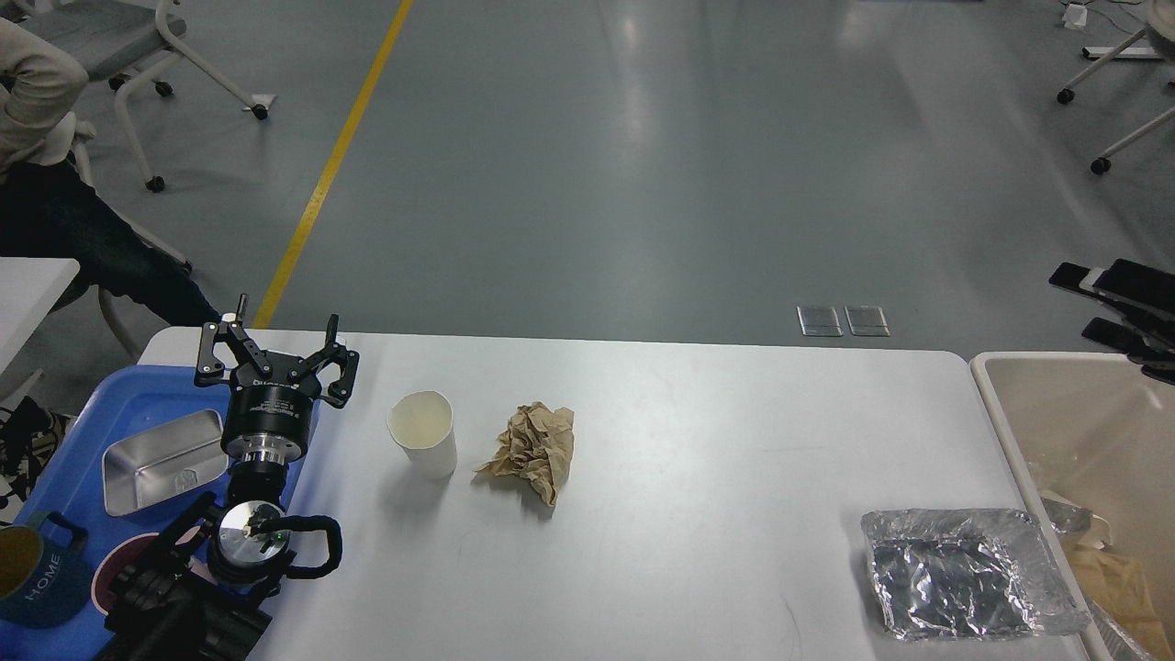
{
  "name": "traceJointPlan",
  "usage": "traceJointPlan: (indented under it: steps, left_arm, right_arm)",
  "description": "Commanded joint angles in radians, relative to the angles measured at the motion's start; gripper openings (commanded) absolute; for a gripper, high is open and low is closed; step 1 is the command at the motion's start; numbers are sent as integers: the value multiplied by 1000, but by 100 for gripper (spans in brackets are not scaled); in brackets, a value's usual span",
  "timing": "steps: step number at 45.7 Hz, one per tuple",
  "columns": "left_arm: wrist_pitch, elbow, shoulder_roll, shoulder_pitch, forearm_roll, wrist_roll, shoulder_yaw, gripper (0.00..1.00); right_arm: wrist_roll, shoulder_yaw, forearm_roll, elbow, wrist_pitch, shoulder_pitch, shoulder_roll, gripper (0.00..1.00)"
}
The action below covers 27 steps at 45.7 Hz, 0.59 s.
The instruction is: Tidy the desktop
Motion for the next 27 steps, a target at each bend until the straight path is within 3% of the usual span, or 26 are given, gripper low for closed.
traceJointPlan:
  steps: [1,9,19,27]
  left_arm:
    - [-1,0,4,9,0,0,0,96]
    - [-1,1,10,14,1,0,0,96]
    - [-1,3,10,14,1,0,0,96]
    - [-1,3,16,14,1,0,2,96]
  right_arm:
    - [-1,0,-10,5,40,-1,-112,100]
    - [1,3,-42,10,109,6,-221,100]
    - [-4,3,-217,140,109,15,-221,100]
    - [-4,0,-271,122,108,10,-213,100]
